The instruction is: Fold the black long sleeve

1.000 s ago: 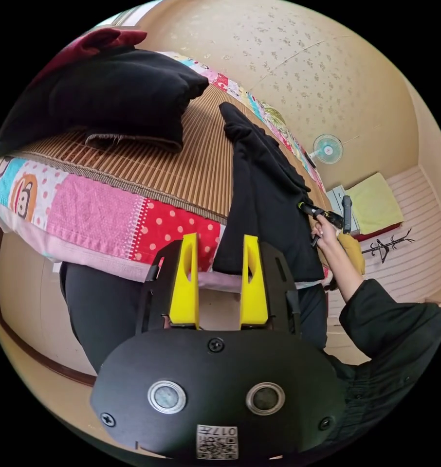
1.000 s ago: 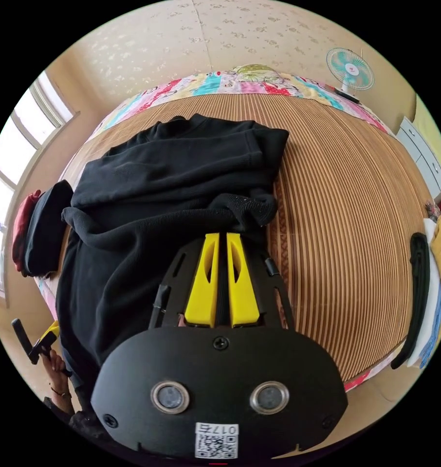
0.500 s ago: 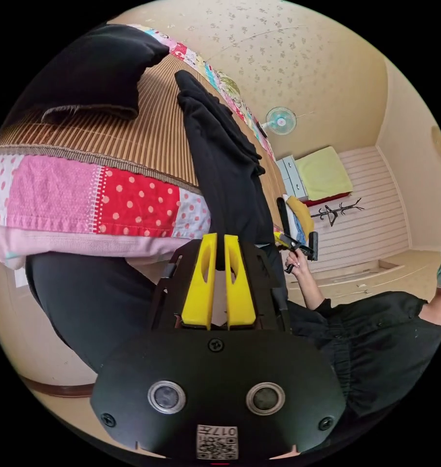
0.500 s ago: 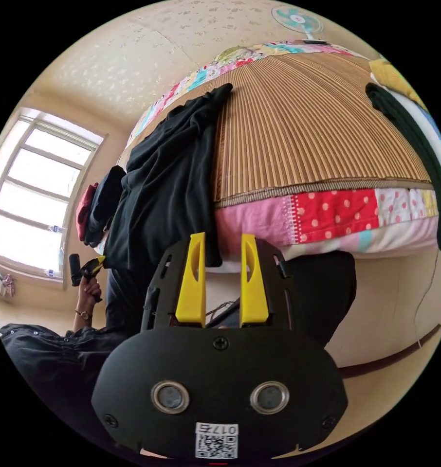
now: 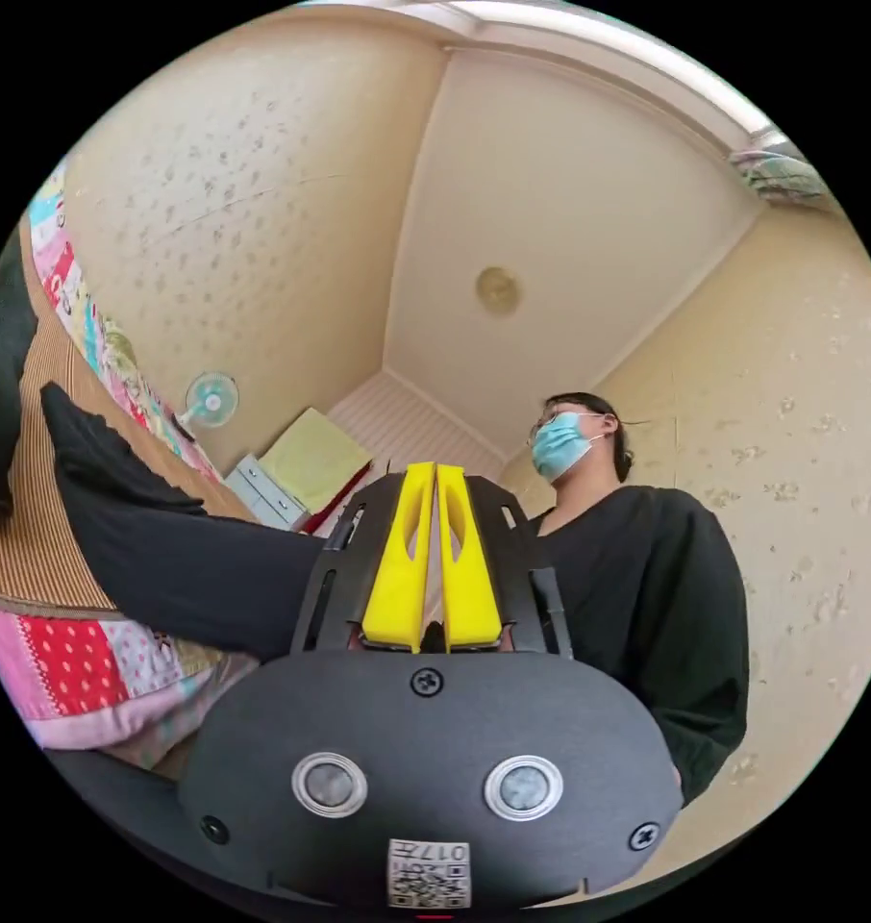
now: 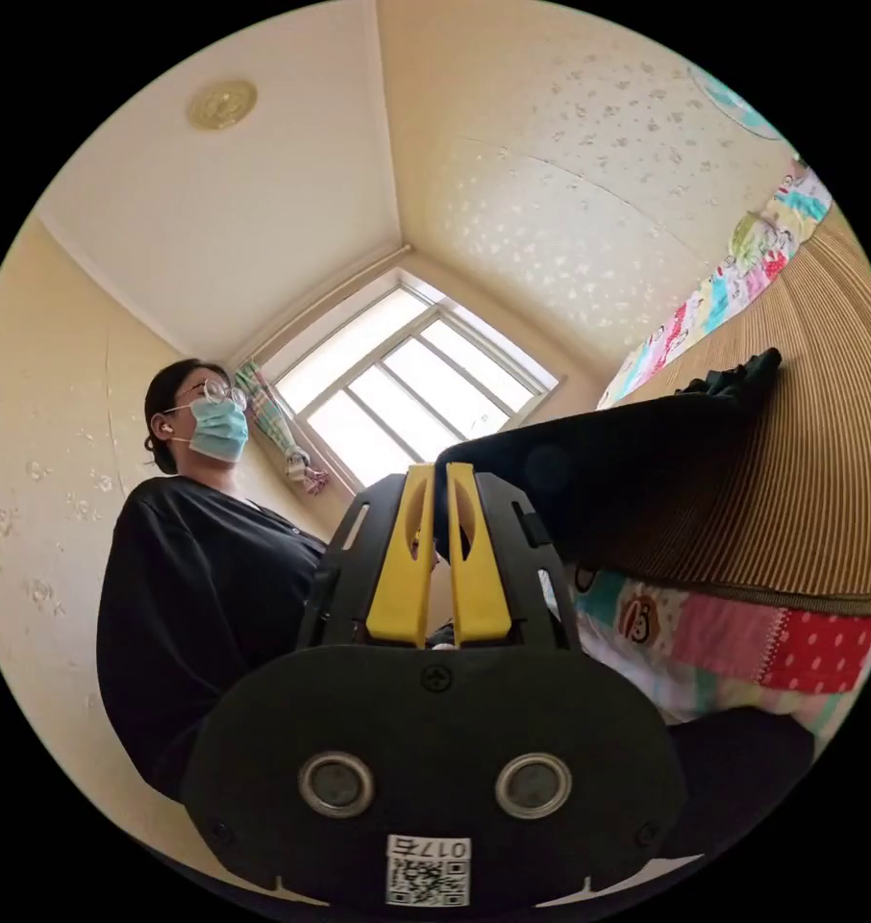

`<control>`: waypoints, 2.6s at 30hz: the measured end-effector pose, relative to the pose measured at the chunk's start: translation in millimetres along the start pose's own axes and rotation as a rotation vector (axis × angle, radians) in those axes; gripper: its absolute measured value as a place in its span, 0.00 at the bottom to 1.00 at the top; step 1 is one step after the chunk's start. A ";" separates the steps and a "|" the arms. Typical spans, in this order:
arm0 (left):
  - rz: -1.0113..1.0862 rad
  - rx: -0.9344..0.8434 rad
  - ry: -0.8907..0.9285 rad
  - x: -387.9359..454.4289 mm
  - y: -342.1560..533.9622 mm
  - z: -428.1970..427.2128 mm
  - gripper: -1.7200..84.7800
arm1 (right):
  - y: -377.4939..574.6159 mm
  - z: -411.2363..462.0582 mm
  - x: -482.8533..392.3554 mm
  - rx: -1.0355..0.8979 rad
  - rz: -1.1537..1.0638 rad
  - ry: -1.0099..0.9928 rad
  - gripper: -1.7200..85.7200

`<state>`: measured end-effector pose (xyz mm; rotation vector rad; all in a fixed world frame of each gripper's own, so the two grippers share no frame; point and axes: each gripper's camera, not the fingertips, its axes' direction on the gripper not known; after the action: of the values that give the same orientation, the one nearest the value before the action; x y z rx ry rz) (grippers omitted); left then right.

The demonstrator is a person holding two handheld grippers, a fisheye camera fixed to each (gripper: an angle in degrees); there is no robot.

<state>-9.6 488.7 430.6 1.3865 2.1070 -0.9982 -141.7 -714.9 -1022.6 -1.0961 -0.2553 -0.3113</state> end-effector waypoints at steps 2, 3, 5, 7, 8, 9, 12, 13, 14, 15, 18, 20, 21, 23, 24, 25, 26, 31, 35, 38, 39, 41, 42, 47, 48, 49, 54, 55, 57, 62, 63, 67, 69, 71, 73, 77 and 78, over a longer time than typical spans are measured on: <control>-0.090 -0.074 -0.236 3.4 -2.8 -7.0 0.01 | -1.5 -3.1 -14.8 -0.098 0.019 0.002 0.05; -0.187 -0.163 -0.463 -2.6 -0.1 -4.6 0.02 | -0.4 -5.0 -14.3 -0.110 0.044 0.023 0.05; -0.307 -0.259 -0.734 -18.4 10.8 6.2 0.03 | 8.2 -17.8 -1.9 -0.094 0.205 0.201 0.05; -0.422 -0.376 -0.834 -54.4 31.8 37.2 0.11 | 13.9 -25.6 8.3 -0.082 0.303 0.287 0.05; -0.449 -0.404 -0.842 -65.2 37.7 46.3 0.13 | 15.1 -29.1 11.9 -0.063 0.337 0.304 0.05; -0.487 -0.464 -0.850 -86.3 49.0 65.2 0.15 | 14.7 -30.5 12.4 -0.047 0.341 0.295 0.05; -0.546 -0.599 -0.933 -133.4 71.8 108.8 0.17 | 5.9 -35.5 13.2 0.052 0.331 0.180 0.05; -0.552 -0.642 -0.966 -147.9 77.2 123.8 0.18 | 0.2 -36.7 14.2 0.078 0.334 0.150 0.05; -0.547 -0.664 -0.978 -154.4 79.2 131.2 0.18 | -6.3 -36.5 14.3 0.090 0.331 0.133 0.05; -0.533 -0.703 -1.007 -166.3 81.4 144.1 0.18 | -9.6 -35.7 14.0 0.091 0.329 0.130 0.05; -0.513 -0.763 -1.068 -190.7 77.9 162.6 0.13 | -25.6 -27.5 10.7 0.056 0.318 0.133 0.05; -0.520 -0.807 -1.061 -201.6 72.6 167.8 0.08 | -36.1 -20.7 7.5 0.024 0.316 0.144 0.05; -0.509 -0.827 -0.980 -203.4 65.9 171.5 0.06 | -38.6 -19.5 6.2 0.021 0.313 0.146 0.05; -0.439 -0.758 -0.816 -189.7 43.5 175.2 0.06 | -48.8 -18.2 -0.7 0.050 0.292 0.151 0.05; -0.383 -0.680 -0.750 -176.8 22.5 174.4 0.06 | -51.7 -18.3 -2.3 0.061 0.286 0.154 0.05; -0.346 -0.611 -0.749 -167.9 0.1 171.2 0.06 | -57.6 -18.8 -3.9 0.083 0.279 0.165 0.05; -0.334 -0.578 -0.766 -165.3 -11.2 169.1 0.06 | -63.6 -19.1 -3.1 0.101 0.280 0.191 0.05; -0.307 -0.515 -1.018 -195.9 -63.8 154.9 0.14 | -74.5 -10.3 29.5 0.179 0.449 0.430 0.05; -0.373 -0.527 -0.971 -208.0 -36.3 138.4 0.21 | -63.4 -3.3 52.5 0.239 0.632 0.628 0.05; -0.377 -0.545 -0.938 -200.5 7.6 130.2 0.21 | -55.3 0.7 56.7 0.199 0.691 0.729 0.05; -0.400 -0.541 -0.913 -201.0 24.1 126.9 0.21 | -54.4 1.6 57.8 0.183 0.696 0.735 0.05; -0.441 -0.522 -0.859 -204.6 44.1 121.9 0.21 | -51.9 2.2 60.7 0.145 0.716 0.750 0.05; -0.470 -0.509 -0.849 -208.5 53.4 118.2 0.20 | -51.7 1.8 60.9 0.141 0.719 0.751 0.05; -0.445 -0.432 -0.691 -209.7 57.6 99.9 0.08 | -53.2 -9.6 43.7 0.215 0.672 0.609 0.05; -0.397 -0.367 -0.528 -201.3 51.7 94.5 0.08 | -52.3 -13.0 40.2 0.244 0.650 0.549 0.05; -0.340 -0.312 -0.378 -188.7 43.7 90.5 0.08 | -49.3 -20.2 33.3 0.308 0.590 0.404 0.05; -0.030 -0.162 0.034 -110.3 13.3 72.6 0.07 | -20.9 -39.2 17.1 0.490 0.305 -0.155 0.05; 0.029 -0.150 0.082 -90.5 10.2 65.7 0.07 | -14.9 -40.2 5.1 0.493 0.217 -0.188 0.05; 0.101 -0.174 0.075 -60.7 9.7 58.4 0.07 | -6.9 -40.3 -16.0 0.474 0.083 -0.239 0.05; 0.203 -0.211 0.152 -5.6 23.4 51.0 0.07 | 8.8 -34.3 -66.5 0.362 -0.216 -0.355 0.05; 0.186 -0.198 0.142 -3.3 27.6 48.9 0.07 | 9.5 -34.4 -68.3 0.354 -0.222 -0.345 0.05; -0.124 -0.174 -0.156 -51.4 45.0 40.6 0.07 | 14.0 -37.8 -30.6 0.340 0.071 -0.027 0.05; -0.316 -0.109 -0.284 -85.9 57.0 33.0 0.07 | 19.1 -36.5 5.8 0.338 0.297 0.126 0.05; -0.387 -0.022 -0.328 -107.6 61.9 30.4 0.07 | 20.3 -27.3 42.7 0.390 0.415 0.168 0.05; -0.393 0.006 -0.396 -128.5 42.1 45.9 0.07 | 6.0 -12.5 66.8 0.419 0.438 0.149 0.05; -0.360 0.019 -0.484 -165.7 -20.7 86.2 0.07 | -57.1 23.9 131.0 0.467 0.491 0.206 0.06; -0.344 0.014 -0.508 -182.9 -44.0 102.5 0.07 | -67.0 29.9 141.5 0.471 0.492 0.218 0.06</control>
<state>21.8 289.6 503.3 0.6782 1.9697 -1.3322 -36.6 -733.3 -904.1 -0.6216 0.1364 0.0731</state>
